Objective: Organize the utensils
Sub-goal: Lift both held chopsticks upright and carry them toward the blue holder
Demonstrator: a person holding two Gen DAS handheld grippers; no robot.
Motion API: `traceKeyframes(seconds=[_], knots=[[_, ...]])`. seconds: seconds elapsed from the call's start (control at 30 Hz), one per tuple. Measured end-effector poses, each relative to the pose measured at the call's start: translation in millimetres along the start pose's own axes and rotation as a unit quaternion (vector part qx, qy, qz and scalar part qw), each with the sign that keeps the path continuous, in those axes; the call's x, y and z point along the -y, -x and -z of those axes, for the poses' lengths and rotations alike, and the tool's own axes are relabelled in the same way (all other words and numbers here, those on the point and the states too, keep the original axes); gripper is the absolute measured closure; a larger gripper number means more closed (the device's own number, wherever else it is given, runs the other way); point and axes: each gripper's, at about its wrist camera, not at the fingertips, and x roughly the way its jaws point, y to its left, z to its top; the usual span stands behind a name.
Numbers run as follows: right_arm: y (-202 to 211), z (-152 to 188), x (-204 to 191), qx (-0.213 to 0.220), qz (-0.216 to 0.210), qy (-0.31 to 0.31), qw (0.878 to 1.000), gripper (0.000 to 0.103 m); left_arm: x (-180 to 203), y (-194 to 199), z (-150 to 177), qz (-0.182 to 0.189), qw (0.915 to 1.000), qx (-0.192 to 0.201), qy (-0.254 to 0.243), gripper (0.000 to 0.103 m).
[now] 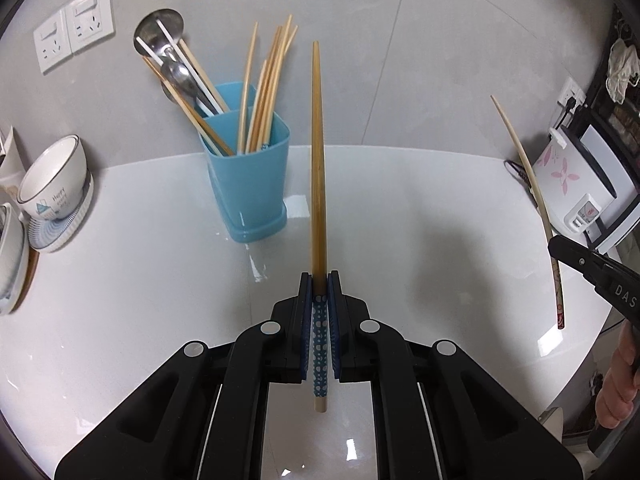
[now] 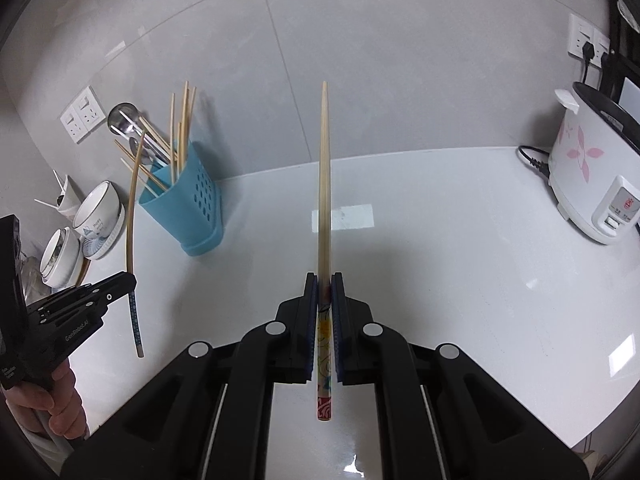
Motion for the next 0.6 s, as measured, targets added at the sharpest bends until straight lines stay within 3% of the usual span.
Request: traceKeyframes(seconds=[0.6], knots=[[5.9,-39.4,-62.9,0.057,-0.024,0.041,0.997,0.097,-31.2,23.6,-34.4,-0.011,0.9978,0.065,0.006,0.096]])
